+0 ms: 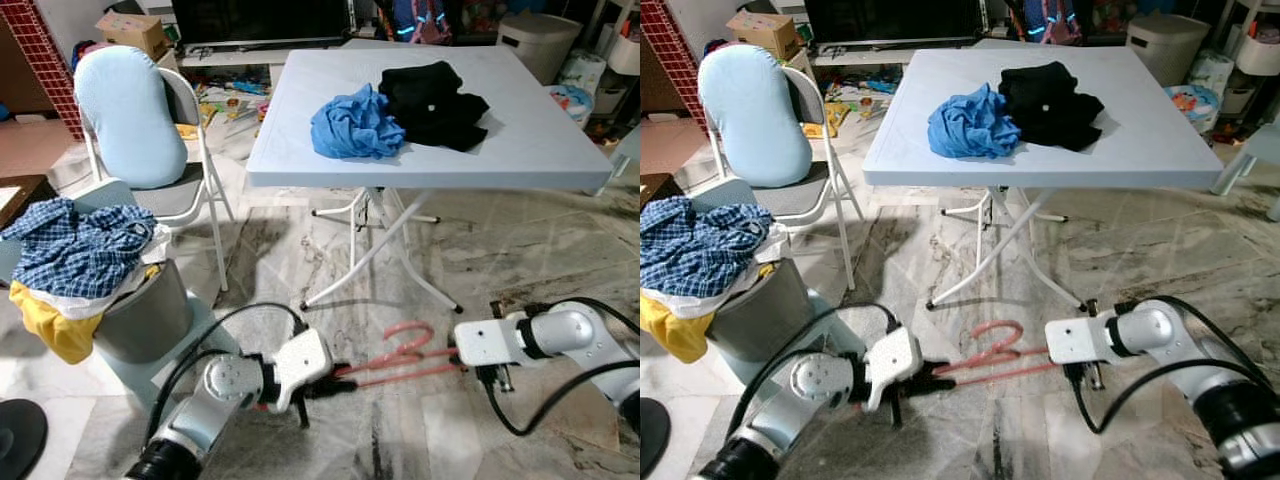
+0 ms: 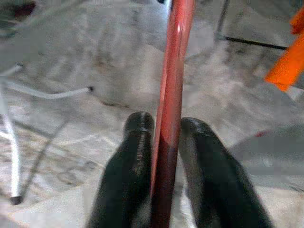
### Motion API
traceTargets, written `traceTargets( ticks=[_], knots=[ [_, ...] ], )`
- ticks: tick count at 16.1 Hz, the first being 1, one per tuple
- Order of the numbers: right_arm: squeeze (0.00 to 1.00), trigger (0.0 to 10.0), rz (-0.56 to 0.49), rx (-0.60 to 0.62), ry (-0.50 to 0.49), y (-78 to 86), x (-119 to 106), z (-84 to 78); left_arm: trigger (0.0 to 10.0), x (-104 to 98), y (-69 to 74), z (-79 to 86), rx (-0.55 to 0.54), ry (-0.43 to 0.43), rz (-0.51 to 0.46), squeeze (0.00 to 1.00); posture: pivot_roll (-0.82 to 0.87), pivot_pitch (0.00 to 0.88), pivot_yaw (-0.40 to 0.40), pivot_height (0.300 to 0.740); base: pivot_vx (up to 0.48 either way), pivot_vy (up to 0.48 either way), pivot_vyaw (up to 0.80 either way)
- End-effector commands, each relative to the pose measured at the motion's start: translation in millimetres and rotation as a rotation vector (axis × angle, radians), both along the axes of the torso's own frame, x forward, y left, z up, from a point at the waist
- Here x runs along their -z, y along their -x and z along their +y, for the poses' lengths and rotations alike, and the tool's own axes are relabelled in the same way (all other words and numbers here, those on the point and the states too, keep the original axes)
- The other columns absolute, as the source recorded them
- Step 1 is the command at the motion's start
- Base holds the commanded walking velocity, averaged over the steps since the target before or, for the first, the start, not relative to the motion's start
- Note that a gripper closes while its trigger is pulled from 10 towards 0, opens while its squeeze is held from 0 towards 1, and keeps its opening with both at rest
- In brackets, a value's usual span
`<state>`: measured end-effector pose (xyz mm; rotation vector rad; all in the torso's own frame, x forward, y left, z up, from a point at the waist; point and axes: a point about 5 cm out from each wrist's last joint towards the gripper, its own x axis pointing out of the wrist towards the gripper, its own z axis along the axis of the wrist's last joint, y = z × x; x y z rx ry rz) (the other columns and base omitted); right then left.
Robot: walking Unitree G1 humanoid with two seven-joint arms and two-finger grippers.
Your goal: Hang hanger
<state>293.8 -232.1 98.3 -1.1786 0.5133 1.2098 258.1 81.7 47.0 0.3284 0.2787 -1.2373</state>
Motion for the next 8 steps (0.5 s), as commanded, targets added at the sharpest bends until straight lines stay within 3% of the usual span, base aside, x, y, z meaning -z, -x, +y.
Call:
traceTargets(
  ticks=[1, 5, 8],
  knots=[
    [0.0, 0.0, -0.058, 0.024, 0.006, -8.3, -4.5, 1.6, 10.0, -6.6, -12.5, 6.1, -0.063, -0.028, -0.085, 1.0, -0.07, 0.006, 0.039, 0.74, 0.0, 0.0, 0.0],
    [0.0, 0.0, -0.179, 0.117, 0.032, -20.5, -2.4, -0.7, 10.0, -14.8, -35.4, 19.0, -0.232, -0.08, -0.214, 1.0, -0.07, 0.0, 0.041, 0.74, 0.0, 0.0, 0.0],
    [0.0, 0.0, -0.19, 0.181, 0.047, -17.8, 11.6, -5.9, 10.0, -21.7, -40.8, 21.9, -0.334, 0.001, -0.234, 1.0, -0.07, 0.0, 0.04, 0.74, 0.0, 0.0, 0.0]
  ],
)
